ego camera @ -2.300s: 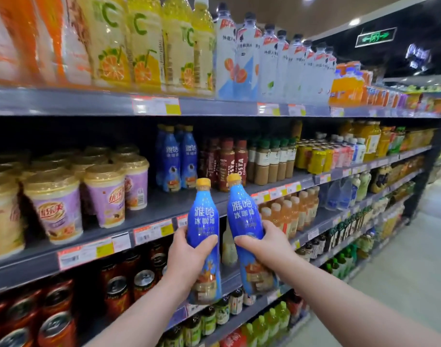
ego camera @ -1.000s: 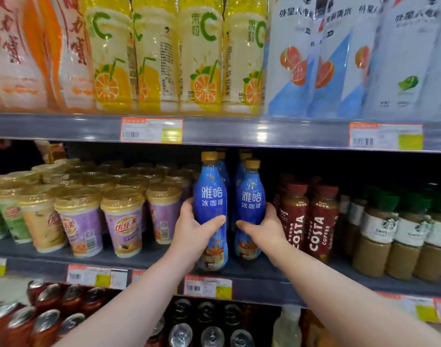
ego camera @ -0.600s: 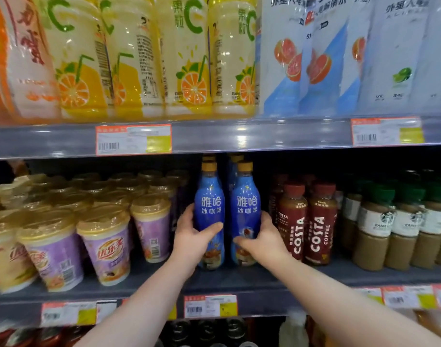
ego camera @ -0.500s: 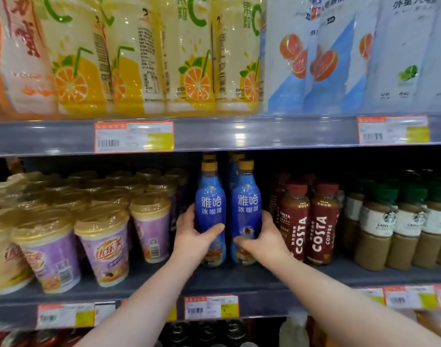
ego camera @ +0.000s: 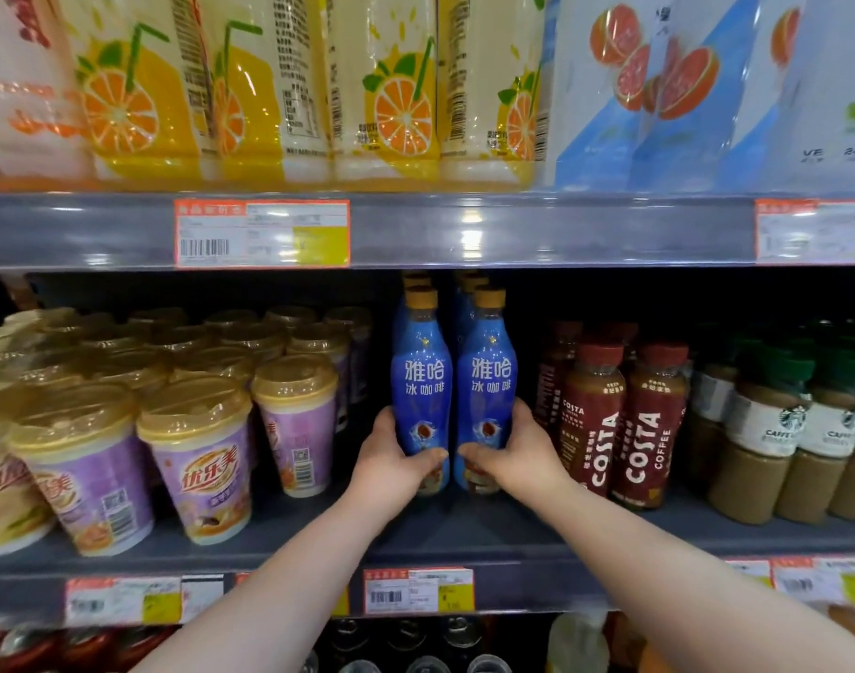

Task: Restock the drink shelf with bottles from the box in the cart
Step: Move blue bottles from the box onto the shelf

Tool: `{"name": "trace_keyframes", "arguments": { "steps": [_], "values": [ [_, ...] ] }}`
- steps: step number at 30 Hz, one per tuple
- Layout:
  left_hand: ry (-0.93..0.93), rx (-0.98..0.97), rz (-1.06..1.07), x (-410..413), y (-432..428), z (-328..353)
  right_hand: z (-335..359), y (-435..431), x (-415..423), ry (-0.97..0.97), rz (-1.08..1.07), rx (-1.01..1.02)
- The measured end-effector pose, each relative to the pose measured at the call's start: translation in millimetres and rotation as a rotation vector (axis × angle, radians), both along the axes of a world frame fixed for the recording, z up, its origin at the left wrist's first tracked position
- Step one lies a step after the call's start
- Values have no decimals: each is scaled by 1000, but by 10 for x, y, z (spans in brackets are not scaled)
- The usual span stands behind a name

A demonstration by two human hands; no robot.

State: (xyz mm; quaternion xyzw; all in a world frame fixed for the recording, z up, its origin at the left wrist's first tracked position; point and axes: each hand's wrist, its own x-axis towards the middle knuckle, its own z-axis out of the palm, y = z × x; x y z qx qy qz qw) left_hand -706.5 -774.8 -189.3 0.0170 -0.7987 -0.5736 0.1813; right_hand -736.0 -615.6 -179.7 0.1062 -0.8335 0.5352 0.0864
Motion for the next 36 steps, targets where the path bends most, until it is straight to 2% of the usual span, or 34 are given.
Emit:
{"name": "trace_keyframes", "arguments": {
  "steps": [8,21,28,33,36],
  "values": [
    [-81,-27,22,-166,-22,64,59,-54,-133,-36,5,20],
    [-97,28,-48,-348,-61,84,73,-93,-324,-80,41,22],
    [-108,11,-5,-345,-50,91,129,-103,-288,-87,20,21],
    [-90,-152,82,-194,-34,111,171,-53,-123,-27,-14,83],
    [-81,-427,119,2,-33,141,172,12,60,93,6,203]
  ]
}}
